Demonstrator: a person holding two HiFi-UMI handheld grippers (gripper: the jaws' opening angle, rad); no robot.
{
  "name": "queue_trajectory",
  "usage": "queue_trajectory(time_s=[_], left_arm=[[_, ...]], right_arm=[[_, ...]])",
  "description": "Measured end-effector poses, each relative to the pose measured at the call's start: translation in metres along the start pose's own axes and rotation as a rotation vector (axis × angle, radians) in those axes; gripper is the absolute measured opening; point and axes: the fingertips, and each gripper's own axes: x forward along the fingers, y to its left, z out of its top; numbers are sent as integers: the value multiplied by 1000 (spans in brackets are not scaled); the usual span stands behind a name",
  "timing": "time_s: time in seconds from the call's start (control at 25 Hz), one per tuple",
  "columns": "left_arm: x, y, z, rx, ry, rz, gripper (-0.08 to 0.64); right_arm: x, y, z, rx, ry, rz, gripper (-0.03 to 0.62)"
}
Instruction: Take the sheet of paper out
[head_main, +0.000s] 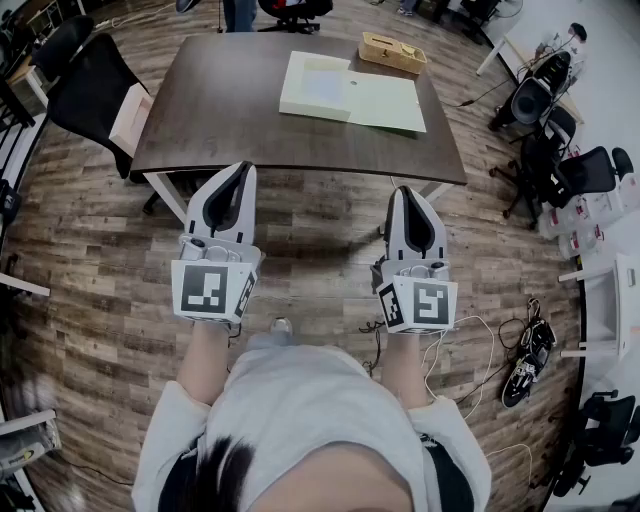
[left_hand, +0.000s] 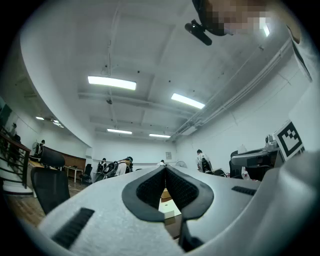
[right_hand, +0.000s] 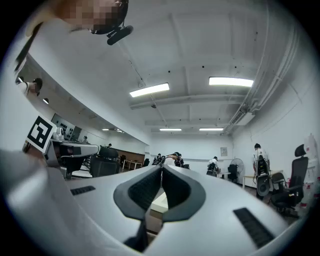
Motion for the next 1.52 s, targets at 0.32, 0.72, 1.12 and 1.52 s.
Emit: queue_trajectory(time_s=[0.32, 0.72, 1.12, 1.52], left_arm=[[-4, -2, 3, -7, 4, 5, 9], [5, 0, 1, -10, -2, -12, 9], [13, 9, -7, -28, -10, -32, 9], [54, 22, -25, -23, 1, -27, 9]], right_arm=[[-10, -6, 2, 9, -1, -16, 17], [1, -6, 2, 15, -27, -19, 17], [16, 0, -1, 11, -24, -10, 17], [55, -23, -21, 38, -20, -24, 17]])
